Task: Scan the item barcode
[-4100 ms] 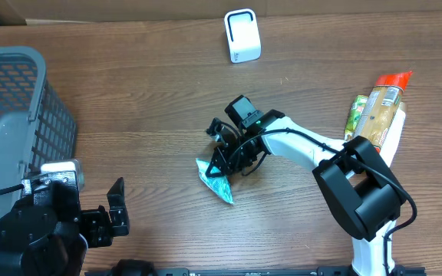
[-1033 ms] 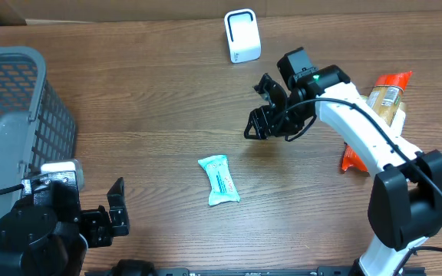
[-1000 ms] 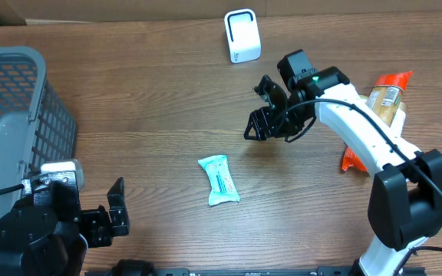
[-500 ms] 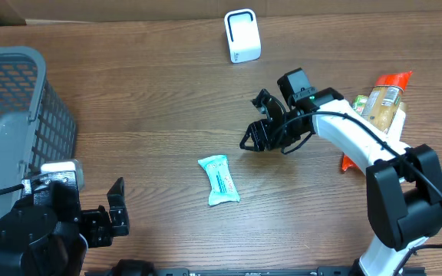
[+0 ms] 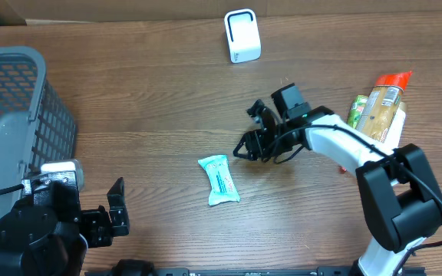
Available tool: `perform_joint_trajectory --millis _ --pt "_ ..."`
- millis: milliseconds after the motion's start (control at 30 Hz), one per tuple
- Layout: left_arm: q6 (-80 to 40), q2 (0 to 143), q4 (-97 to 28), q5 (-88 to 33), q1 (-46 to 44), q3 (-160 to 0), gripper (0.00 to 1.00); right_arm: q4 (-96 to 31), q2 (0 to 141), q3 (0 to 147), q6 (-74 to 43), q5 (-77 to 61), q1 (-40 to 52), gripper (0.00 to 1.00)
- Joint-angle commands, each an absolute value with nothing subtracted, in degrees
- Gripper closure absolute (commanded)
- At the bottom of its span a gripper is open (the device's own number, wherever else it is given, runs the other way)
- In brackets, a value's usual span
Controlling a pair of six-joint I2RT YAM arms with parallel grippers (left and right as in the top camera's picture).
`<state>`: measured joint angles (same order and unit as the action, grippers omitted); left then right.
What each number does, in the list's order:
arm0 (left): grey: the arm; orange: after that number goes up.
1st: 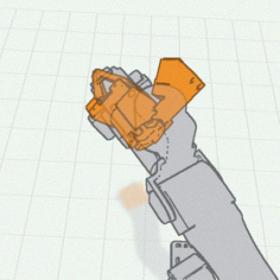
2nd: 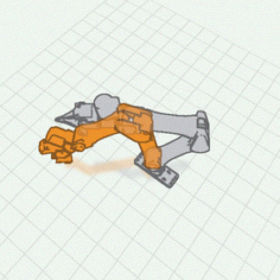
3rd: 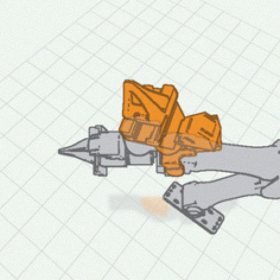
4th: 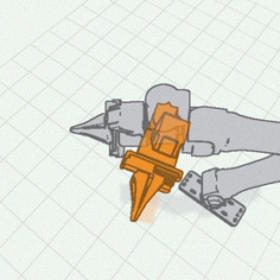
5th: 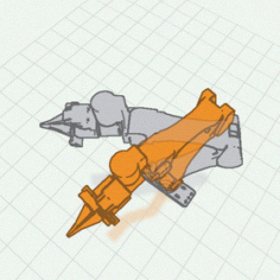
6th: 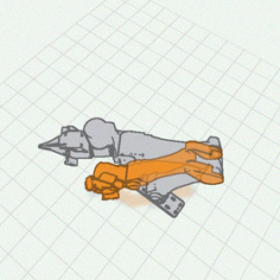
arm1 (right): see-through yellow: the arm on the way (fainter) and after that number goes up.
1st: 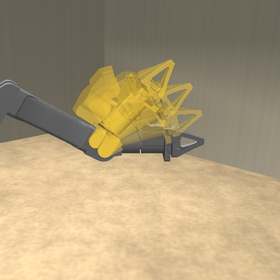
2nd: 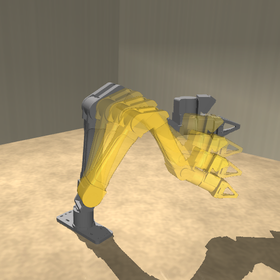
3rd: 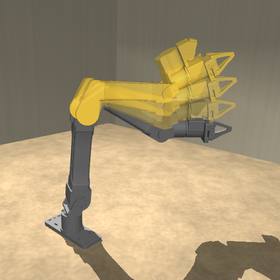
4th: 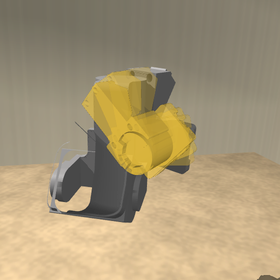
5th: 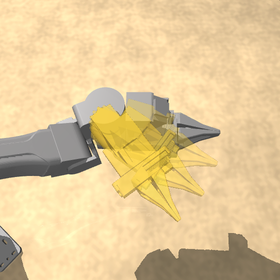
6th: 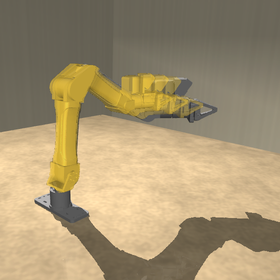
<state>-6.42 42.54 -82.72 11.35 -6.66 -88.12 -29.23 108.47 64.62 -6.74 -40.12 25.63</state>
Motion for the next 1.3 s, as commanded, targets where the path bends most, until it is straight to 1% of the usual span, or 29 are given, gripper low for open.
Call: perform_joint_trajectory --millis 0,100,267,300,367,433,567,633,833,933,1000,1133,1267 --pt "-6.9 42.9 -82.5 10.9 -6.4 -87.7 0.00 -25.1 106.8 62.0 -12.7 -40.6 28.0 0.43" --pt "-6.8 42.8 -82.5 10.9 -6.4 -87.7 0.01 -20.0 106.8 59.7 -17.7 -38.1 30.8 0.47" --pt "-6.9 42.8 -82.5 10.9 -6.4 -87.7 0.00 -18.7 107.6 59.1 -21.8 -33.9 35.0 0.52" --pt "-6.9 42.8 -82.5 10.9 -6.4 -87.7 0.00 -18.0 108.5 59.1 -25.1 -31.9 36.7 0.57" --pt "-6.9 42.8 -82.5 10.9 -6.4 -87.7 0.00 -16.9 109.9 59.1 -28.5 -29.9 38.2 0.59" --pt "-6.9 42.8 -82.5 10.9 -6.4 -87.7 0.00 -15.4 111.3 59.1 -30.8 -29.6 39.1 0.65" --pt "-6.9 42.8 -82.5 10.9 -6.4 -87.7 0.00 -14.8 112.6 59.1 -34.8 -28.9 39.2 0.89" --pt "-6.8 42.8 -82.5 10.9 -6.4 -87.7 0.00 -14.8 112.6 59.1 -34.8 -28.9 39.2 0.96" --pt "-6.9 42.8 -82.5 10.9 -6.4 -87.7 0.00 -15.3 111.4 60.3 -34.0 -30.0 39.1 0.96" --pt "-6.8 42.8 -82.5 10.9 -6.4 -87.7 0.01 -21.9 105.6 63.0 -30.1 -22.8 39.1 0.96" --pt "-6.9 42.8 -82.5 10.9 -6.4 -87.7 0.00 -26.7 101.8 64.9 -27.9 -15.9 39.2 0.96" --pt "-6.8 42.8 -82.5 10.9 -6.4 -87.7 0.00 -36.7 95.2 69.4 -26.9 2.5 40.1 0.96" --pt "-6.9 42.8 -82.5 10.9 -6.4 -87.7 0.00 -45.5 93.8 71.7 -27.0 28.7 43.1 0.96"
